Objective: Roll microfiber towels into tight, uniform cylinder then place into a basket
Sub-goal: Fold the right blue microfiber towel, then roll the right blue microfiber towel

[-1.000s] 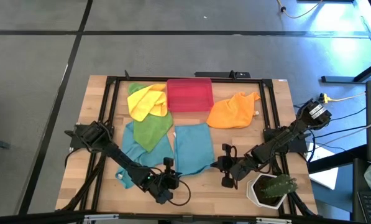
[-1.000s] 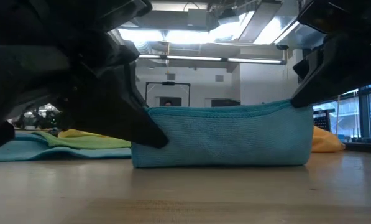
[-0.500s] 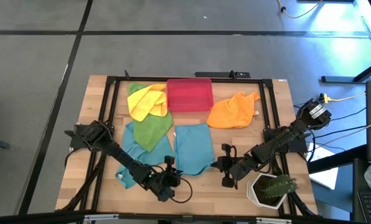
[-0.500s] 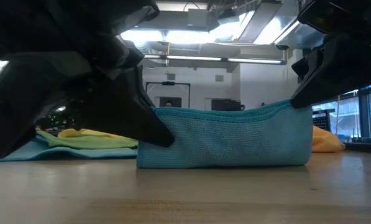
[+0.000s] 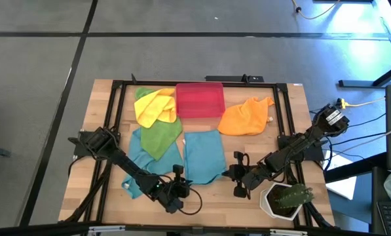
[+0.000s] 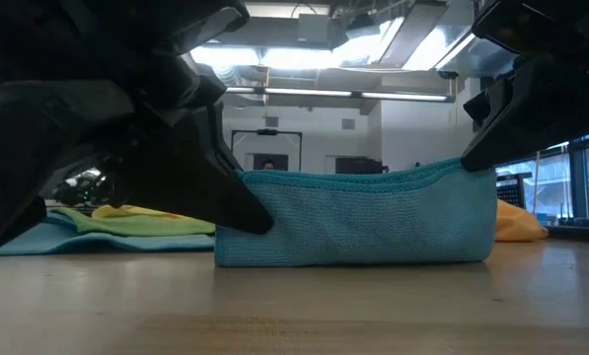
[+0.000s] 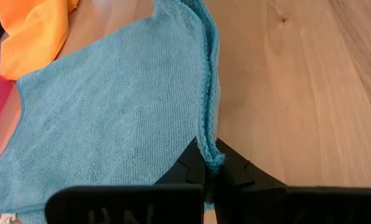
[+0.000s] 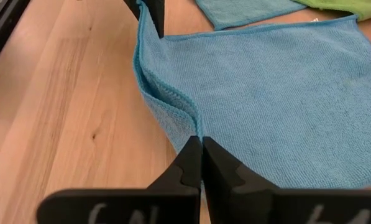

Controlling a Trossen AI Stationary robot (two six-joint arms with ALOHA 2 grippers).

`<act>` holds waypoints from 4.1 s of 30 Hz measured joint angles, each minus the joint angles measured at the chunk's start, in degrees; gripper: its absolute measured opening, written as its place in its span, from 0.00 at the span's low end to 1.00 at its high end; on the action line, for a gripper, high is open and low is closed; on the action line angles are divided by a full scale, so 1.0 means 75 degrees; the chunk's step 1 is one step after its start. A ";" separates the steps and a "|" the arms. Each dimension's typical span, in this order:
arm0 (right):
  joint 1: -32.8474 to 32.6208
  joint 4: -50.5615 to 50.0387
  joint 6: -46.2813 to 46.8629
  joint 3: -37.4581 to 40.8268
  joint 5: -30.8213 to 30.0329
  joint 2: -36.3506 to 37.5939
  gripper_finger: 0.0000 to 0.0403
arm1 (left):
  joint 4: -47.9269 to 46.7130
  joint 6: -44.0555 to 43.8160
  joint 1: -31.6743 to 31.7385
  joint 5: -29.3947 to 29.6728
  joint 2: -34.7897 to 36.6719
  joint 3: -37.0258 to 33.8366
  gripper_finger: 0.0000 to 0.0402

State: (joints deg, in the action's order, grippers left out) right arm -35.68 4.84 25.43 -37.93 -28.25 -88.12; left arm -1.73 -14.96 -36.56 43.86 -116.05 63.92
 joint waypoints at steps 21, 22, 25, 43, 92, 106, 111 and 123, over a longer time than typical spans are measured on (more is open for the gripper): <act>-0.0006 0.0000 0.0070 0.0000 0.0249 0.0000 0.01 | 0.0132 -0.0153 -0.0002 -0.0075 0.0008 0.0000 0.00; -0.0022 0.0000 0.0178 0.0000 0.0403 0.0000 0.01 | 0.0158 -0.0156 -0.0019 -0.0204 0.0037 0.0000 0.00; -0.0162 0.0003 0.0460 0.0000 0.0957 0.0003 0.01 | 0.0311 -0.0276 -0.0073 -0.0878 0.0225 0.0000 0.00; -0.0704 -0.0581 -0.0987 -0.0719 0.1374 0.0022 0.02 | 0.0294 0.0647 -0.0168 -0.1998 0.1381 0.0003 0.00; 0.2445 -0.0132 -0.1448 0.0367 -0.0413 0.0326 0.03 | -0.3504 -0.1001 0.2408 -0.2368 0.1592 0.0003 0.00; 0.2444 -0.0203 -0.1256 0.0367 -0.1191 0.0326 0.23 | -0.3505 -0.1611 0.2619 -0.1902 0.1480 -0.0006 0.19; 0.2389 -0.0461 -0.1256 0.0367 -0.1189 0.0326 0.33 | -0.3696 -0.1812 0.2549 -0.1165 0.1533 -0.0006 0.29; 0.1869 0.0132 -0.1646 0.0149 -0.0719 0.0326 0.31 | -0.4693 -0.2961 0.1980 0.0050 0.2498 0.0002 0.35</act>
State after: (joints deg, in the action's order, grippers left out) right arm -21.67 5.84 13.09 -36.82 -33.65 -85.67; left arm -36.93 -37.17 -21.71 44.23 -97.31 63.94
